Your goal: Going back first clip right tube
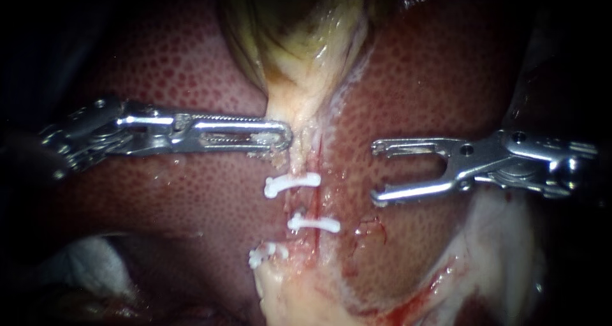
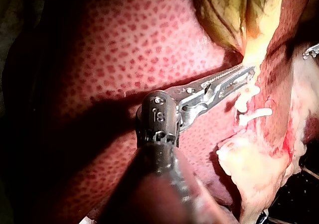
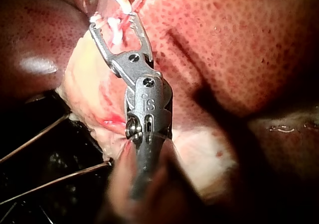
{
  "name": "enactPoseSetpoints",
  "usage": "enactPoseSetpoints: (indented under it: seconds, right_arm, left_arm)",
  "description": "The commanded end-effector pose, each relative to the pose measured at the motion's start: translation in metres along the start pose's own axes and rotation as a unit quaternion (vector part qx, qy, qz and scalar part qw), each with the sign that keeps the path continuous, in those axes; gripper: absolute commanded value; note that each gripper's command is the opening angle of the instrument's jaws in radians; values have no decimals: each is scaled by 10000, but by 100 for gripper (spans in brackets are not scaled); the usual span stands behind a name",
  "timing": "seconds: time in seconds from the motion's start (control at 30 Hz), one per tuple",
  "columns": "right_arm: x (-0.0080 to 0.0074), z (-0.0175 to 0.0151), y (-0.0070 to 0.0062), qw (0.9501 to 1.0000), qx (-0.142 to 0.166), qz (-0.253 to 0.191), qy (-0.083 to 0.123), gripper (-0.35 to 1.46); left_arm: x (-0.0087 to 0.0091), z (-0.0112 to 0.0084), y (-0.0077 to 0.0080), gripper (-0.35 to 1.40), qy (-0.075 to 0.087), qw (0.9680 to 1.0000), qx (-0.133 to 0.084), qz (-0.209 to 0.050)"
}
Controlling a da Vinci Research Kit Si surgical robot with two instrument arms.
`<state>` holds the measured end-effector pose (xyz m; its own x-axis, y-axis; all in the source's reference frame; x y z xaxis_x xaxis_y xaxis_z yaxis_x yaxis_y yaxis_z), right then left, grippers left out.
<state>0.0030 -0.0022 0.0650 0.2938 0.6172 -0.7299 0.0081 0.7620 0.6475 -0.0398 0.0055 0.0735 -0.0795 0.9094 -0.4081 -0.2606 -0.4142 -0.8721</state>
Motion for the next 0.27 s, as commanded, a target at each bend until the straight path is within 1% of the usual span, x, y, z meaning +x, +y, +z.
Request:
enactPoseSetpoints:
  seconds: [0.03, 0.27]
  right_arm:
    - [0, 0, 0, 10000, 0, 0, 0, 49]
    - [0, 0, -1, 10000, 2, -1, 0, 50]
  left_arm:
    - [0, 0, 0, -35, -1, 10000, 1, 0]
    - [1, -1, 0, -35, -2, 10000, -2, -3]
